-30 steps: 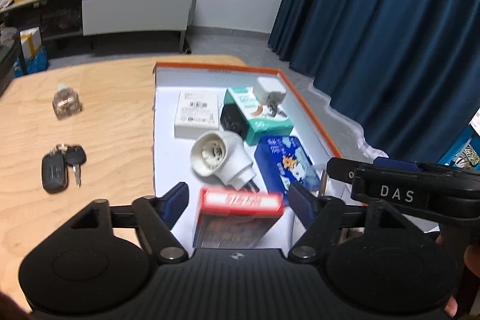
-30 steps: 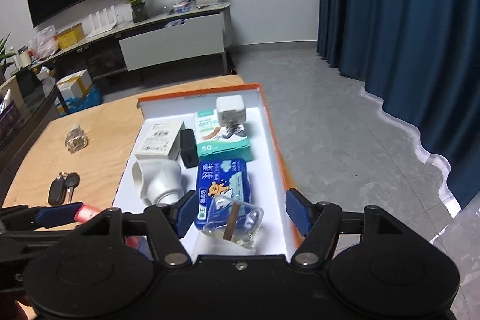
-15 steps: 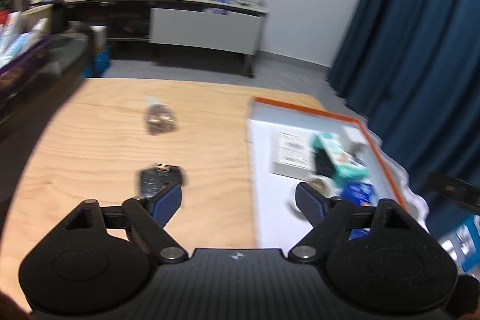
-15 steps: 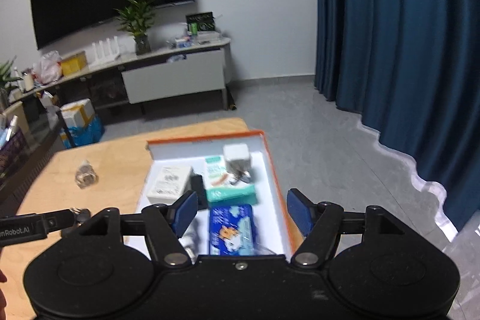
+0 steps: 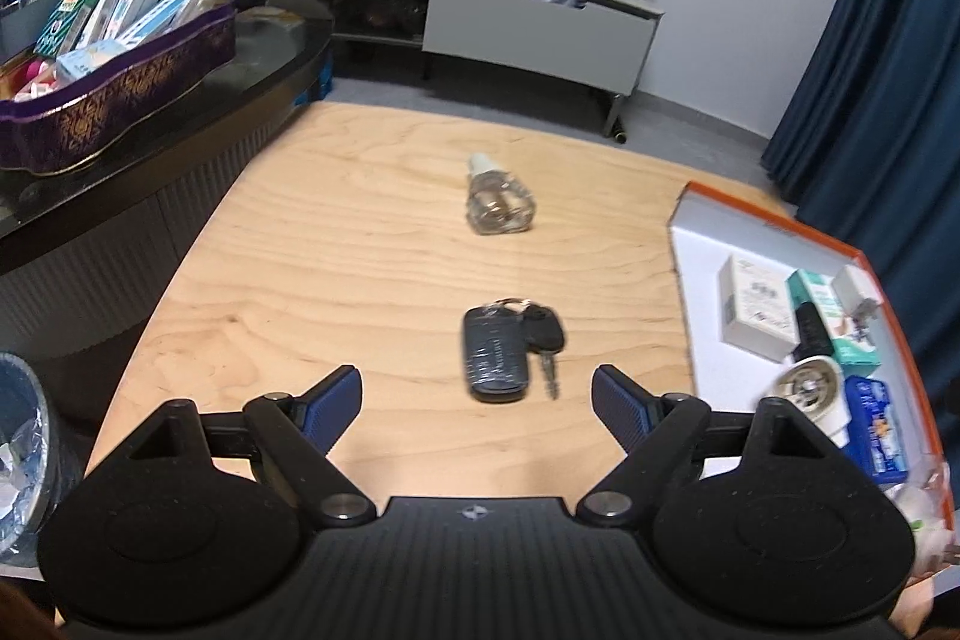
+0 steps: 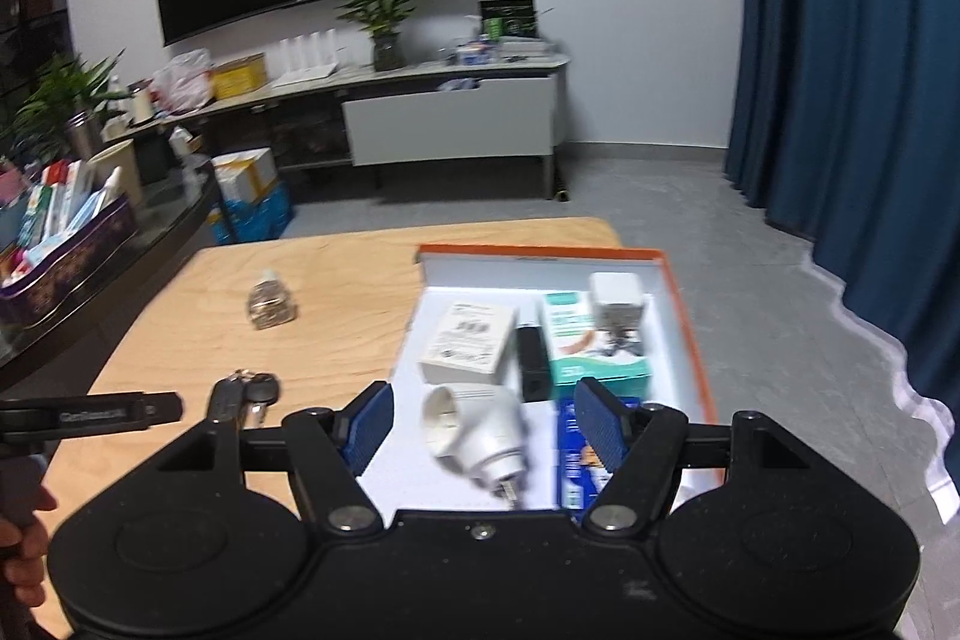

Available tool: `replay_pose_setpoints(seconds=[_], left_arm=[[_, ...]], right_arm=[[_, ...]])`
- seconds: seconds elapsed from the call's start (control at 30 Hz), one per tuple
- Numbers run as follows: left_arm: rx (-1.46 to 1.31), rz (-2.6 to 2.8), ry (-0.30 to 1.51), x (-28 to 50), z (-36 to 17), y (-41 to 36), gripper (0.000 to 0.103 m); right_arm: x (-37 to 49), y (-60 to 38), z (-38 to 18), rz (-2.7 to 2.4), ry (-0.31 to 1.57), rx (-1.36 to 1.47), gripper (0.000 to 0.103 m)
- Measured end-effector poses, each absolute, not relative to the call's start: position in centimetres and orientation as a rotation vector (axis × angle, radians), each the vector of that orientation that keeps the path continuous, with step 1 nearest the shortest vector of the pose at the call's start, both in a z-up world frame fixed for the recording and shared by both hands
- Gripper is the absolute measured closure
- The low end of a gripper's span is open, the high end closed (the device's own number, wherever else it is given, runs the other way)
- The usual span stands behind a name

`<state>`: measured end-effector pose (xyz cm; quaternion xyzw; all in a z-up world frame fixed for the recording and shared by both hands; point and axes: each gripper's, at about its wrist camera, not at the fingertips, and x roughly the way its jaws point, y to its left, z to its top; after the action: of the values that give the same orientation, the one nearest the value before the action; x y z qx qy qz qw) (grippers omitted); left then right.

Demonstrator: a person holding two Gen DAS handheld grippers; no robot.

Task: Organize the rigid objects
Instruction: 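Move the left gripper to the key fob while the right moves to the refill bottle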

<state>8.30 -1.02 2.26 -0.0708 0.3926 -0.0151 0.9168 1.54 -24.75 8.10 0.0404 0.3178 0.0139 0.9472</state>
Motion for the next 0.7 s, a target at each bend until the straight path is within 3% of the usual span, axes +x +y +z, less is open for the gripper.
replay_pose_setpoints(seconds=[0.6,0.7], left_arm=[[-0.02,0.002,0.848,14.0,-3.1,-1.8,0.024],[0.02,0.003,0.818,14.1,-3.2,-2.1,0.037]], right_arm=[[5.3,-23.9,5.9,0.073,0.696,0.088,0.023],[5.9,-24.0,5.7,0.075,0.693,0.099,0.023]])
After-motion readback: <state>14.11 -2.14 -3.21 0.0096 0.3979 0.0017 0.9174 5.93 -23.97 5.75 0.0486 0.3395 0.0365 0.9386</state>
